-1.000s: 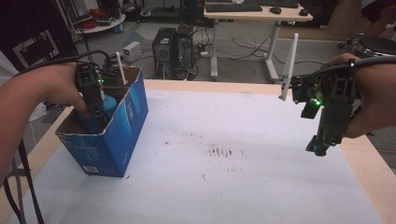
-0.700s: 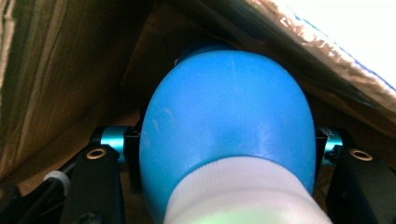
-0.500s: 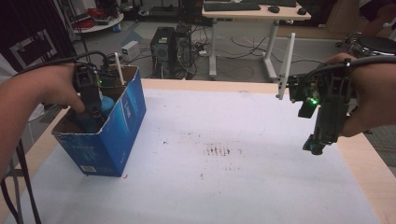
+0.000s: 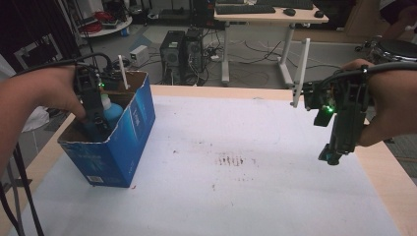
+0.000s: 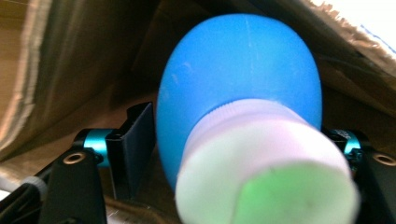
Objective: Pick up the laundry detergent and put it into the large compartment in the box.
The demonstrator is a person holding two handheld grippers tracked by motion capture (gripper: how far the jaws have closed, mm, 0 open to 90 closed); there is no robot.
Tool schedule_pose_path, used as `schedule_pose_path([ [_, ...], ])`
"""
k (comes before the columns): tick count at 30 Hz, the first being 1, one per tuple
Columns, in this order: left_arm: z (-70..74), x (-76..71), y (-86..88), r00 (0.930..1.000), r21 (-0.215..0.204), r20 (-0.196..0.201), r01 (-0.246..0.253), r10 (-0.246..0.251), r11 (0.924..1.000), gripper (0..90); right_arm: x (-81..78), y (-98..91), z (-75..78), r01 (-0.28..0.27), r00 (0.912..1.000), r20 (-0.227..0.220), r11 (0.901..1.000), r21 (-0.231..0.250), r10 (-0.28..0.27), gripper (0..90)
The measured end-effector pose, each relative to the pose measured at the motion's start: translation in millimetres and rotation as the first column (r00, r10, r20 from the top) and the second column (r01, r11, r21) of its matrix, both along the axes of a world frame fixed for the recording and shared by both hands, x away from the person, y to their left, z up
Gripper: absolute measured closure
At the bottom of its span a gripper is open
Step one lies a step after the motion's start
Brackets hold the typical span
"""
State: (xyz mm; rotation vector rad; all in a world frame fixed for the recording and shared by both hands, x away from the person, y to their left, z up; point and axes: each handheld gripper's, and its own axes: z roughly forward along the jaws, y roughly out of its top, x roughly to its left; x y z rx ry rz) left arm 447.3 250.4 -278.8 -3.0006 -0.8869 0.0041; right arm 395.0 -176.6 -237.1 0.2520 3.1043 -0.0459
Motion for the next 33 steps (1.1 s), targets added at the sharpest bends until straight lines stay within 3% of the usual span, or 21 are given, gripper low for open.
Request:
schedule_pose_path([
  [14,20.2,-6.8,3.2,0.9998,-0.029,-0.016,0.013,-0.014,0.9995,27.8,-0.4,0.6,0.8,-0.004,1.0000,0.003,1.0000,0.003,0.004,13.4],
  [24,40.2,-11.2,7.1,0.9997,-0.033,0.006,-0.023,0.023,0.9992,24.2,-2.7,2.6,2.1,-0.003,1.0000,0.008,1.0000,0.008,0.003,13.4],
  [33,61.8,-15.7,5.0,0.9995,-0.020,0.025,-0.020,0.021,0.9996,21.8,-3.6,4.1,2.3,-0.006,0.9999,0.010,0.9999,0.008,0.006,13.4],
])
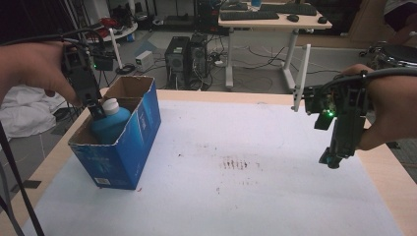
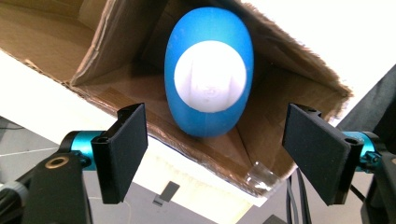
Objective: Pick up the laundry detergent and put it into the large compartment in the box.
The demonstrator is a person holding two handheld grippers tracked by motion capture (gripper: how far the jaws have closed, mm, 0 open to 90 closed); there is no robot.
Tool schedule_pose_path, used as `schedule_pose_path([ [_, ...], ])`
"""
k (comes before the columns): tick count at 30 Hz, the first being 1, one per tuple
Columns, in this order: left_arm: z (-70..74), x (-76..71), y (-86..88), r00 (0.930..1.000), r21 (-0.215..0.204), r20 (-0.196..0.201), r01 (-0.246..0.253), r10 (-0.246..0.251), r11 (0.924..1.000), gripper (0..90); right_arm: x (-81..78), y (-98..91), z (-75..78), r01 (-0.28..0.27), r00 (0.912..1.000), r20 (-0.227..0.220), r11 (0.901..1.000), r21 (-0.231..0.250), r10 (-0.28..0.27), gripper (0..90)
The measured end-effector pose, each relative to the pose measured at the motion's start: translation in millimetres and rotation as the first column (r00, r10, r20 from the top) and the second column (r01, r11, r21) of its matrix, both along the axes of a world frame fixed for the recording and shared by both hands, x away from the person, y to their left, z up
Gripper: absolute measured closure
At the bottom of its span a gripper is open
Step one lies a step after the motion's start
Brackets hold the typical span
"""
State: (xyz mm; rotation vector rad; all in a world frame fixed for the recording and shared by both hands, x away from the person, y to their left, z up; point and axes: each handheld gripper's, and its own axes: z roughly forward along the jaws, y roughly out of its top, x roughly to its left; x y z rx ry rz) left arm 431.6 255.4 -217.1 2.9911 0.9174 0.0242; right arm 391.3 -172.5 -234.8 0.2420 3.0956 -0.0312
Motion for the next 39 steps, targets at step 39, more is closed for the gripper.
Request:
schedule_pose_path([
  [39,5.0,-21.3,-148.0,0.9045,0.023,-0.002,0.426,-0.426,0.9043,7.0,0.2,3.0,-7.8,-0.013,0.9997,-0.021,0.9999,0.005,0.013,13.4],
])
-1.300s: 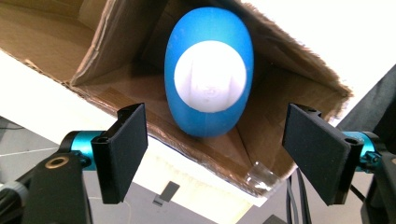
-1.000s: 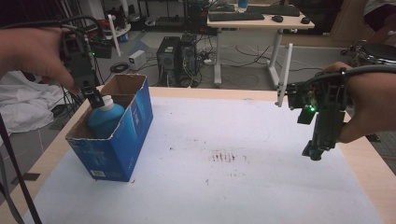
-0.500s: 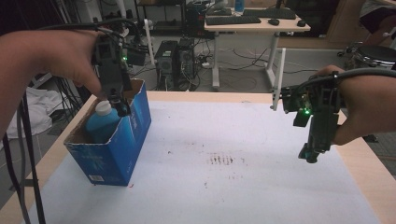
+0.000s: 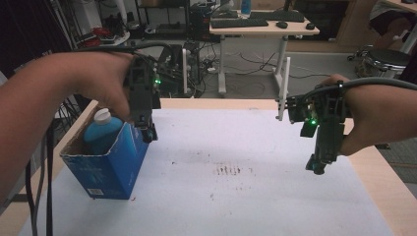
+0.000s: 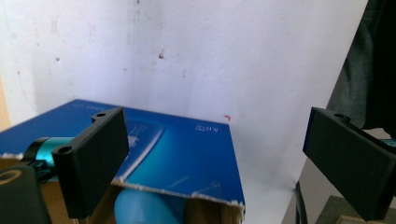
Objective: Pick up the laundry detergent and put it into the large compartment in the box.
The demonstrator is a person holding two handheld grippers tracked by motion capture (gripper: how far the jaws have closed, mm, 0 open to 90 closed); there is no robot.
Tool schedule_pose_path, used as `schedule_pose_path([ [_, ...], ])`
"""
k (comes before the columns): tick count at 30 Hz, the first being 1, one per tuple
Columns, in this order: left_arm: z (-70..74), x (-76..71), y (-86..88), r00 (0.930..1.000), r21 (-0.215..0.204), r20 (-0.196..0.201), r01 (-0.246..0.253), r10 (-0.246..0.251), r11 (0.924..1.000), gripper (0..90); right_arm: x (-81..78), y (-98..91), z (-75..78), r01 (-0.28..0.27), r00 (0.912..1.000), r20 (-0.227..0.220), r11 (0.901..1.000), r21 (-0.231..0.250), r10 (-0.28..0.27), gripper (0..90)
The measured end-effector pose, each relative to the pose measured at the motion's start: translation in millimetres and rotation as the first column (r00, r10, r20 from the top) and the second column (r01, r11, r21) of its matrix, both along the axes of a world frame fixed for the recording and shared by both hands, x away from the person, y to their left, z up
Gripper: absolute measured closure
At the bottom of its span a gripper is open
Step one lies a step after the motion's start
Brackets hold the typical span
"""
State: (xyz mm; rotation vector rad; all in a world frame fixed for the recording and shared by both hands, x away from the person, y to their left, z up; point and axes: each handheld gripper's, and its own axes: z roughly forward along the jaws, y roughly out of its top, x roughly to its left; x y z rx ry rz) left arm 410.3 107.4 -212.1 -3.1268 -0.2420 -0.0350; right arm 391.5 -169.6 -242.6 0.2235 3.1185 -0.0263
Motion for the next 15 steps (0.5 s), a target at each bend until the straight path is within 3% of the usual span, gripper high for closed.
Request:
schedule_pose_path([
  [6,-12.6,-0.9,-10.3,0.9985,-0.026,0.001,0.054,-0.054,0.9982,7.0,1.9,1.8,-3.3,0.001,1.0000,-0.007,1.0000,-0.010,-0.001,13.3],
  [15,-21.6,4.3,-15.5,0.9968,-0.004,-0.011,0.080,-0.080,0.9968,7.0,5.1,2.9,-3.8,-0.010,0.9998,-0.018,0.9999,-0.010,0.010,13.3],
])
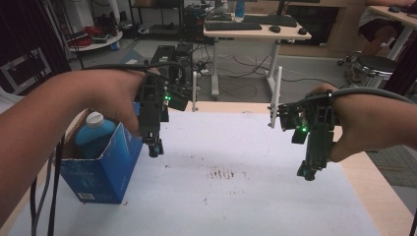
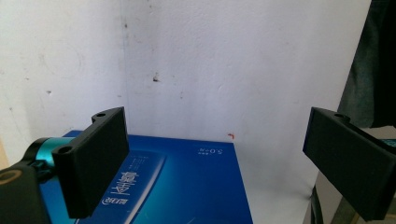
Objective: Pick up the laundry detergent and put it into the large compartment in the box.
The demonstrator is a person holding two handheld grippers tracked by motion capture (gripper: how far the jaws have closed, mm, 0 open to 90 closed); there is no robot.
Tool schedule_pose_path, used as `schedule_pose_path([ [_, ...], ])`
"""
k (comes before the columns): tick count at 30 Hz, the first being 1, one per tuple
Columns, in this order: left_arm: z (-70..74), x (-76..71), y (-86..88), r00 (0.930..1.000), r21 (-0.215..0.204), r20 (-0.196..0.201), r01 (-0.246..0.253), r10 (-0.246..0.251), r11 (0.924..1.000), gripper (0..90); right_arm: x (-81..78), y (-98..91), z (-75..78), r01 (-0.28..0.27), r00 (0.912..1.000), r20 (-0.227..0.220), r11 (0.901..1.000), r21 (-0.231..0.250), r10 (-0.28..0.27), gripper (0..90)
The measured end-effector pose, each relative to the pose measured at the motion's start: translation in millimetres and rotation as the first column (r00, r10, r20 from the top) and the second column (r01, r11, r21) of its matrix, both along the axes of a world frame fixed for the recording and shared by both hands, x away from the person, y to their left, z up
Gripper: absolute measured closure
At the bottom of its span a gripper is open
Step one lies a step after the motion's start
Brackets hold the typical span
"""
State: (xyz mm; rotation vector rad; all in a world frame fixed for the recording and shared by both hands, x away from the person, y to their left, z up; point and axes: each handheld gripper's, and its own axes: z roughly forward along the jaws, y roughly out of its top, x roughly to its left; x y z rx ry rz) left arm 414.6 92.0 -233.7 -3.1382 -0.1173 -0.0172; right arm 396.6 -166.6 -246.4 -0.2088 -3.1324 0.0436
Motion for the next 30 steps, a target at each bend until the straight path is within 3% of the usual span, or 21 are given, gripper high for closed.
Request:
schedule_pose_path([
  [6,-2.1,6.0,-0.1,1.0000,-0.008,-0.003,-0.007,0.007,0.9999,7.0,5.1,-0.7,1.3,0.006,1.0000,0.000,1.0000,-0.003,-0.006,13.4],
  [13,6.1,13.4,3.0,0.9996,-0.036,0.006,-0.027,0.027,0.9990,6.9,7.5,2.4,5.5,0.000,1.0000,0.009,1.0000,0.009,0.000,13.4],
  [30,3.8,23.0,5.7,0.9986,-0.024,0.003,-0.052,0.052,0.9984,7.0,6.2,-1.3,6.9,0.006,0.9999,0.011,1.0000,0.007,-0.006,13.3],
])
